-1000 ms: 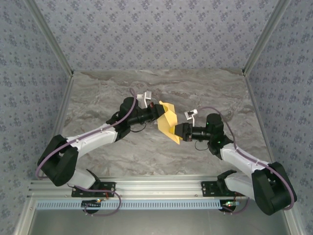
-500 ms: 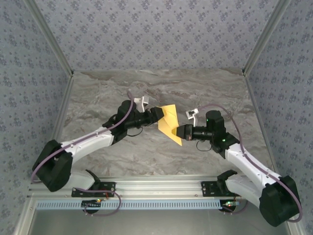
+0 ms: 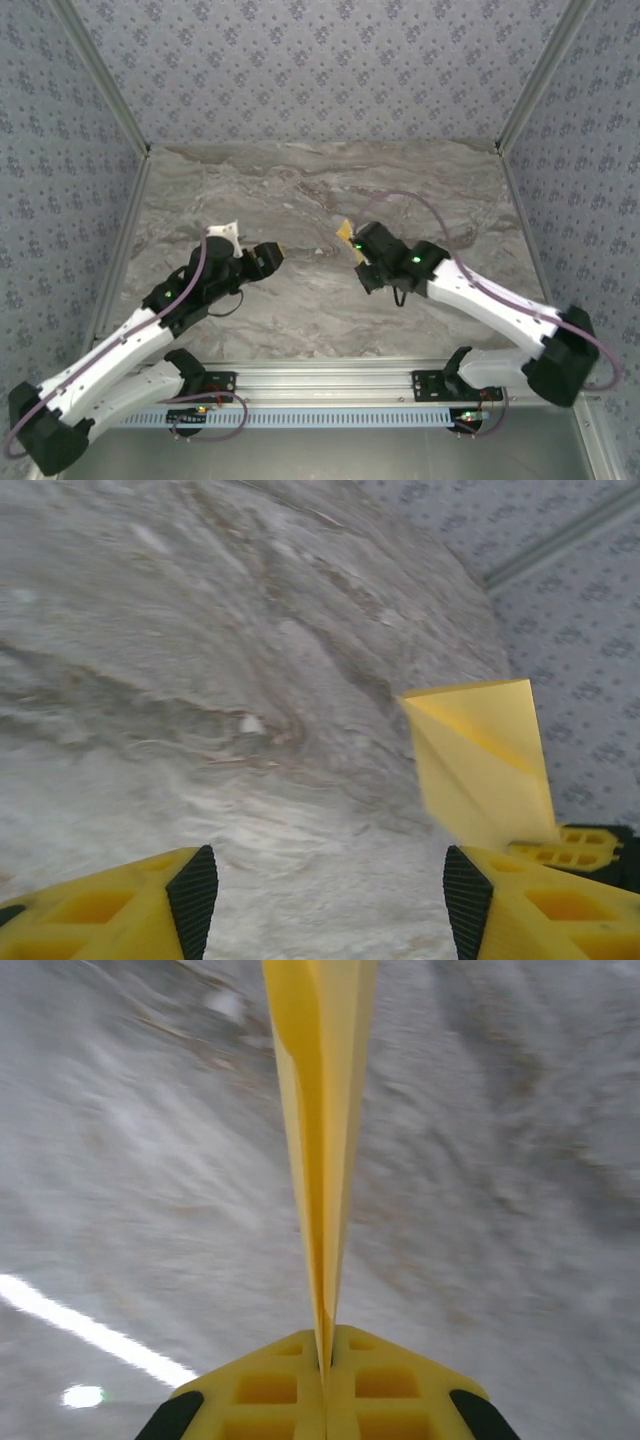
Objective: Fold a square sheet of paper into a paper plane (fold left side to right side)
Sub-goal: Turn over the paper at the center of the table.
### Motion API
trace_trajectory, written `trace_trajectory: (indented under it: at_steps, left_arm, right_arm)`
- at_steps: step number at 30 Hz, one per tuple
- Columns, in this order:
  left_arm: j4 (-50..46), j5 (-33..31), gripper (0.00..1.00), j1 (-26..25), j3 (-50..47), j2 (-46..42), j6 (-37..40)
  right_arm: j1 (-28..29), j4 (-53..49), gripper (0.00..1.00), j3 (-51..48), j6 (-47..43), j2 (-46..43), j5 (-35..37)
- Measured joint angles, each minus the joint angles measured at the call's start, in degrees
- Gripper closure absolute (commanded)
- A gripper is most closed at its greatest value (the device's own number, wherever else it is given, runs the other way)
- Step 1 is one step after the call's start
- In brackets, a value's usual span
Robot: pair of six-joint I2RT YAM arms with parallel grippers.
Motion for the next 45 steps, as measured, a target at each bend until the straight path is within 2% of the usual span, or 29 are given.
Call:
trace_trajectory:
  at_steps: [3, 6, 12, 19, 22, 25, 28, 31, 38, 41, 45]
  left_arm:
    - [-3.41, -2.93, 0.35, 0.0, -3.3, -4.98, -0.46]
    - [-6.03, -4.61, 0.35, 0.02, -5.11, -8.11, -0.94]
    - [-8.59, -6.12, 0.34, 0.09, -5.33, -10.12, -1.09]
    - [-9.29, -6.62, 0.34, 0.09, -5.33, -10.36, -1.09]
    - [-9.31, -6.62, 0.34, 0.09, -5.33, -10.36, -1.09]
    - [-9.27, -6.6, 0.32, 0.09, -5.33, -10.23, -1.11]
    - [-8.2, -5.86, 0.3, 0.09, -5.86, -9.55, -1.53]
    - [-5.73, -4.31, 0.3, 0.11, -6.91, -6.78, -1.97]
    - [4.55, 1.7, 0.29, 0.2, -9.05, 5.38, -3.58]
    - [11.13, 4.81, 0.29, 0.07, -9.09, 12.31, -4.59]
    - [18.78, 8.07, 0.29, -1.49, -8.07, 22.99, -5.44]
  right_arm:
    - [3.91, -4.83, 0.91, 5.07, -0.94, 10.08, 12.92]
    - [6.58, -8.57, 0.9, 8.72, -0.96, 20.35, 21.77]
    - [10.03, -15.65, 0.9, 14.03, 1.03, 37.13, 31.3]
    - [13.81, -19.98, 0.83, 17.49, 3.21, 45.0, 33.75]
    - [14.71, -20.2, 0.69, 17.55, 3.06, 46.1, 31.58]
    - [15.19, -20.22, 0.51, 17.49, 2.89, 46.03, 28.96]
    - [15.85, -19.5, 0.4, 16.02, 2.69, 44.35, 25.75]
    - [16.76, -17.46, 0.29, 12.92, 2.08, 38.6, 20.74]
    - [17.49, -7.89, 0.09, 2.75, 0.02, 13.18, 6.88]
    - [15.5, -3.74, 0.06, -1.73, -0.31, 3.26, 1.64]
    - [8.52, 1.66, 0.0, -6.99, -0.09, -7.56, -4.7]
